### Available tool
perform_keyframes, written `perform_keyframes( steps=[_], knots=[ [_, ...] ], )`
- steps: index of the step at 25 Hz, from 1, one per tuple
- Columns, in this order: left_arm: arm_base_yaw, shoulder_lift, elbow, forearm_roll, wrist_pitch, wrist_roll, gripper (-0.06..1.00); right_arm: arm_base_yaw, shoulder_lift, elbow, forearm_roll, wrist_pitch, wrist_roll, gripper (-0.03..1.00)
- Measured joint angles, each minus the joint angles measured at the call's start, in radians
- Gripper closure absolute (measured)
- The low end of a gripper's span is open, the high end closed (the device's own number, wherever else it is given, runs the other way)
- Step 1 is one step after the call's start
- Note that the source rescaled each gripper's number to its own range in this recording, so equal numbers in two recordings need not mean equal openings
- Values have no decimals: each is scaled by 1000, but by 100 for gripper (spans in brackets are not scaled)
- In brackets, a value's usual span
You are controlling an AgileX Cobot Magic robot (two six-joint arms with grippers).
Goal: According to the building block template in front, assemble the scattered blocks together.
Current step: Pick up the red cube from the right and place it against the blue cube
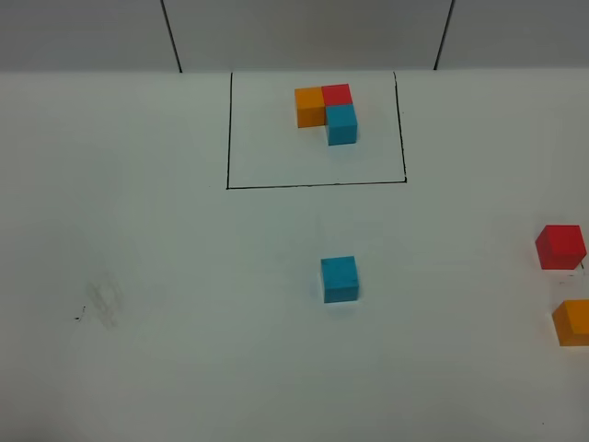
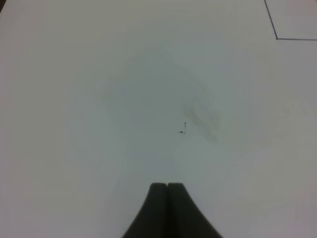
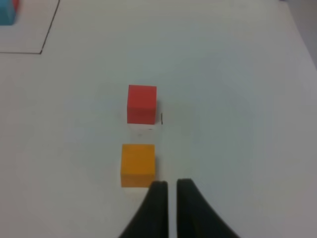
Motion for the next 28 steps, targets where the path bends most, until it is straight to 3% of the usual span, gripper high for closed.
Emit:
perform_keyframes(
  steps=[8, 12, 15, 22, 25, 28],
  knots=[
    [0, 0, 0, 0, 0, 0, 94, 0, 0, 0, 11, 0, 1, 96],
    [0, 0, 0, 0, 0, 0, 94, 0, 0, 0, 17, 0, 0, 89],
    [0, 0, 0, 0, 0, 0, 94, 0, 0, 0, 31, 0, -11, 72],
    [0, 0, 0, 0, 0, 0, 94, 0, 0, 0, 81, 0, -16, 7],
    [0, 0, 0, 0, 0, 0, 94, 0, 0, 0, 81, 0, -9, -2],
    [0, 0, 0, 0, 0, 0, 94, 0, 0, 0, 76, 0, 7, -3]
  ],
)
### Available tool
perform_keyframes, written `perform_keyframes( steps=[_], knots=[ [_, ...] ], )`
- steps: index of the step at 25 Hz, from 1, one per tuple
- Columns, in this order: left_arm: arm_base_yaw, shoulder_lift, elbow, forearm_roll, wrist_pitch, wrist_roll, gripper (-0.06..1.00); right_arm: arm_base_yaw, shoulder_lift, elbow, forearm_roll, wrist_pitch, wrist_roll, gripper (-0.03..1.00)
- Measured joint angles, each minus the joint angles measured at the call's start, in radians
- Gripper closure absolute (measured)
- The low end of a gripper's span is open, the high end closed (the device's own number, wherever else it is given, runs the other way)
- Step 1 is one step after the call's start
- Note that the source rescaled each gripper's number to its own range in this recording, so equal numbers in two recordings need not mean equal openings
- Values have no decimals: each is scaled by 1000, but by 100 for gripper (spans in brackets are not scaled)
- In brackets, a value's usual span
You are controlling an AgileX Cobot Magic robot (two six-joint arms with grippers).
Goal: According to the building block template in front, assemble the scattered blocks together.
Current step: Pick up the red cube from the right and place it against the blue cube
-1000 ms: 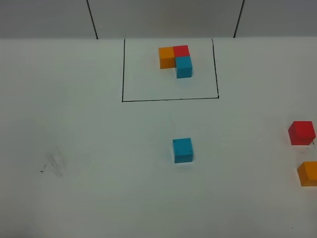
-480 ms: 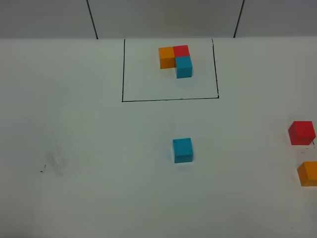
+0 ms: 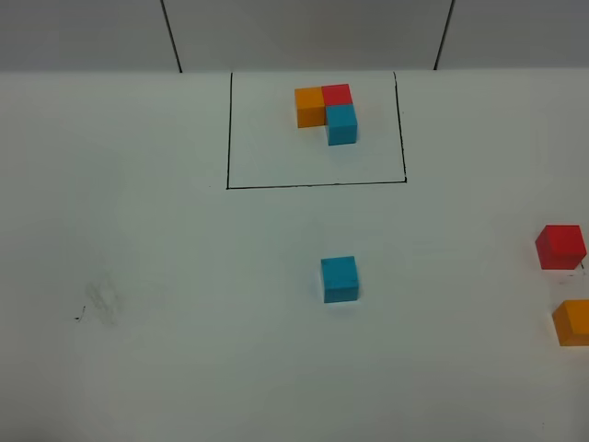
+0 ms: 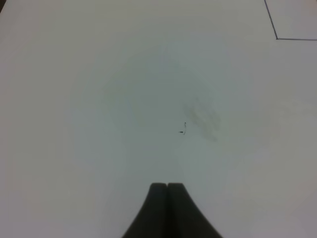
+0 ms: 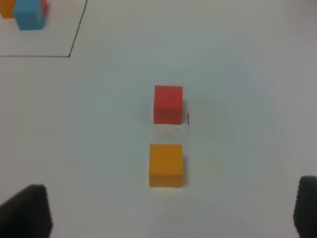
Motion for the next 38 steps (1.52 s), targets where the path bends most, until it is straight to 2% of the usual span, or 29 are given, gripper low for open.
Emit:
perform_keyframes(
  steps=[7, 14, 17, 30, 38],
  knots=[
    [0, 0, 0, 0, 0, 0, 94, 0, 89, -55, 0, -5, 0, 4],
    [0, 0, 0, 0, 0, 0, 94, 0, 383, -189, -58, -11, -37, 7],
    [0, 0, 0, 0, 0, 0, 94, 0, 529, -227, -64, -43, -41, 7],
    [0, 0, 1, 0, 0, 0, 94, 0, 1092, -258, -69, -331, -43, 11],
    [0, 0, 1, 0, 0, 0, 94, 0, 1310, -258, -69, -489, -41, 11]
  ],
)
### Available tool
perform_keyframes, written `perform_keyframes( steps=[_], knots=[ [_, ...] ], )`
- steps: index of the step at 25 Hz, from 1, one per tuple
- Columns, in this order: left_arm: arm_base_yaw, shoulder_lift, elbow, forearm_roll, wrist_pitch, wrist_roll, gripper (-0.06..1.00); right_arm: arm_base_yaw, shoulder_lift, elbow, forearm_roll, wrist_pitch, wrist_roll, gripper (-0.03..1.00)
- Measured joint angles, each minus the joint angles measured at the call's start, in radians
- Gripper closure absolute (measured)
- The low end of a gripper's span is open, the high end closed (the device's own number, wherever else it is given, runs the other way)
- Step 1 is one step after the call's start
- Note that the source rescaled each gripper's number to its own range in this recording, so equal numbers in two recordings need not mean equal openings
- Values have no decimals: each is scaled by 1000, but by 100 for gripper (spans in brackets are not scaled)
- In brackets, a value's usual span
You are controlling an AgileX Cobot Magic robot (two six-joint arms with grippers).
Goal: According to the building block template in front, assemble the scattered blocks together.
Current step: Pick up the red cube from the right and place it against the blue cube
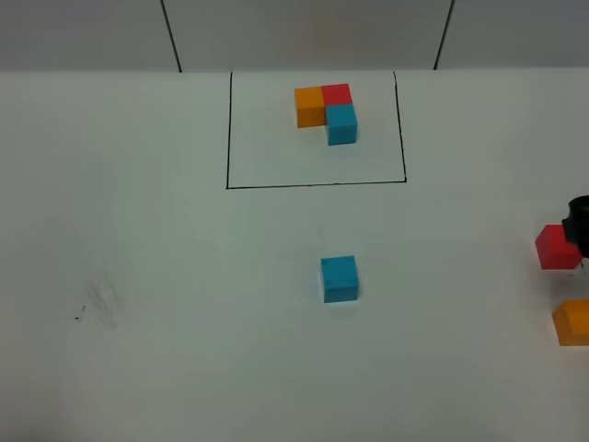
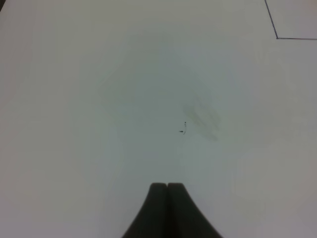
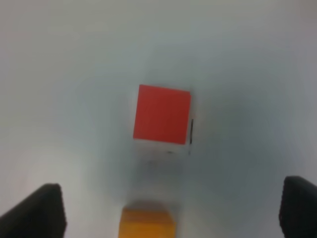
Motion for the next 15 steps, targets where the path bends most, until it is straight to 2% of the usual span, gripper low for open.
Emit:
perform_keyframes(
  steps=[5, 15],
  knots=[
    [0, 0, 0, 0, 0, 0, 94, 0, 95, 0, -3, -82, 0, 11],
    [0, 0, 0, 0, 0, 0, 94, 0, 256, -4, -8, -188, 0, 11]
  ],
)
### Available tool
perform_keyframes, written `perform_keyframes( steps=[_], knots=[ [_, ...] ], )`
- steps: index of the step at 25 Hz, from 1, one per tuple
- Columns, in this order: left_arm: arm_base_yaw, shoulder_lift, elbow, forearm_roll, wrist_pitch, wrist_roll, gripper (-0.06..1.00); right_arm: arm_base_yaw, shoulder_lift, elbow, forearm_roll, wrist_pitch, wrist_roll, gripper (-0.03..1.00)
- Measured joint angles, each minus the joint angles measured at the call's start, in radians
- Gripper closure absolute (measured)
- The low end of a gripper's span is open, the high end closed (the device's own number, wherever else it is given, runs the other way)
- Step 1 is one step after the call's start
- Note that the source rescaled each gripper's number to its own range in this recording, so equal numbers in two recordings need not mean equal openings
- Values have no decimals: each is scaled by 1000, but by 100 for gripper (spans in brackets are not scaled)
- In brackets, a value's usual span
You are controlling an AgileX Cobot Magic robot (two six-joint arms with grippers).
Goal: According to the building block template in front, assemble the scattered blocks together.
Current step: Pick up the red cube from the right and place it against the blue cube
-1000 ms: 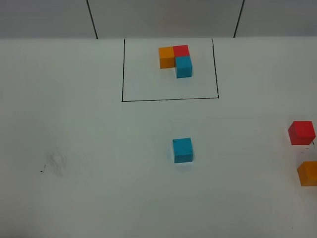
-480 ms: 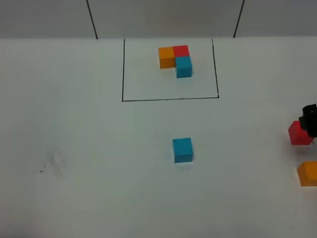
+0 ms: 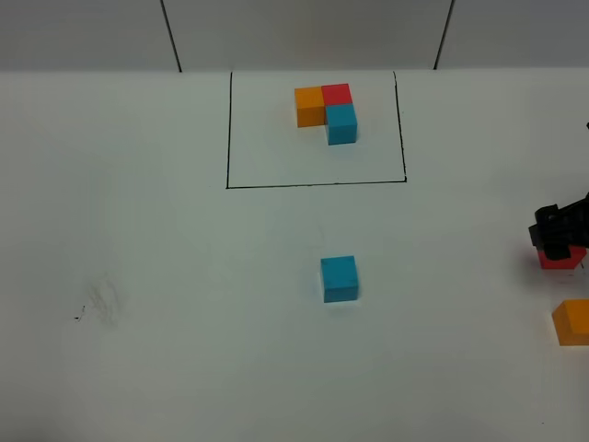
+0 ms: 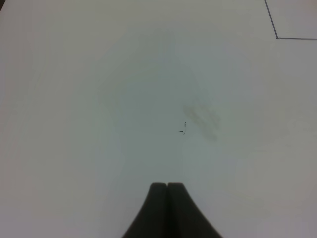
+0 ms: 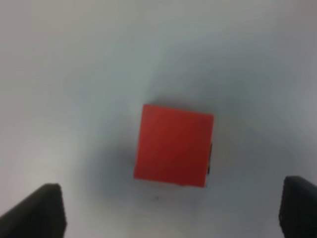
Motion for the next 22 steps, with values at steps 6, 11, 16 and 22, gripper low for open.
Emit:
perform_keyframes(
  steps=[6, 11, 16, 22],
  knots=[
    [0, 0, 0, 0, 0, 0, 94, 0, 97, -63, -24, -13, -2, 11],
    [0, 0, 0, 0, 0, 1, 94, -2, 169, -85, -39, -13, 6, 11],
    [0, 0, 0, 0, 0, 1, 94, -14, 203, -87, -66, -14, 41, 11],
    [0, 0, 0, 0, 0, 1, 94, -19, 245, -88, -81, -47, 64, 11]
  ],
)
